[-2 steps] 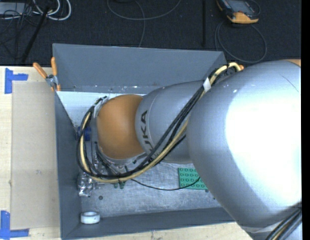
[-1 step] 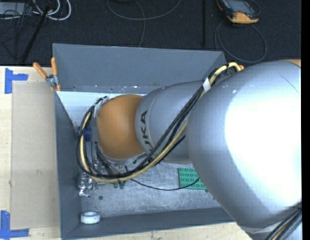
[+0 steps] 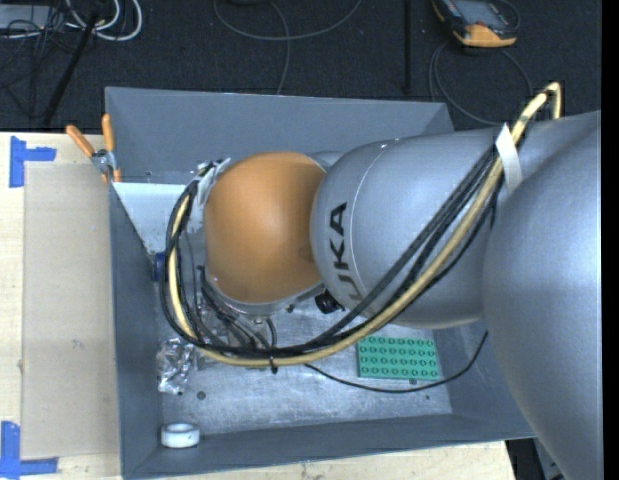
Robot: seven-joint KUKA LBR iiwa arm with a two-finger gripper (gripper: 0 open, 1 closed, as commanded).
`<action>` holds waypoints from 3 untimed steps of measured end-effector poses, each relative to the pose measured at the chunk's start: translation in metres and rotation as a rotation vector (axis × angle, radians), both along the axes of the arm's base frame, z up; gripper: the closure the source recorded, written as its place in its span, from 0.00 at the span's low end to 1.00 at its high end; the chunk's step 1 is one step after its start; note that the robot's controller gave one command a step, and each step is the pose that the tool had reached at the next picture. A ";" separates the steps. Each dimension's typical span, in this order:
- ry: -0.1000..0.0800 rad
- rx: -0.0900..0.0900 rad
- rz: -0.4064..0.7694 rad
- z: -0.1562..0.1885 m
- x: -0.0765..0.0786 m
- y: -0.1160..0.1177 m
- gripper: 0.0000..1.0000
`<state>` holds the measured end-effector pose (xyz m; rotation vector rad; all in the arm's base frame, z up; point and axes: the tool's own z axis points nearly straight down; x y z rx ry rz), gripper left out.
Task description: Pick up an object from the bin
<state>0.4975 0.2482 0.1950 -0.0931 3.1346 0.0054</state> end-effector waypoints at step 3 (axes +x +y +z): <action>0.006 -0.004 0.142 -0.008 -0.003 -0.024 1.00</action>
Offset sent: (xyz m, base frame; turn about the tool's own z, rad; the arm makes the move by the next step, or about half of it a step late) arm 0.0135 -0.0418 -0.1057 -0.1422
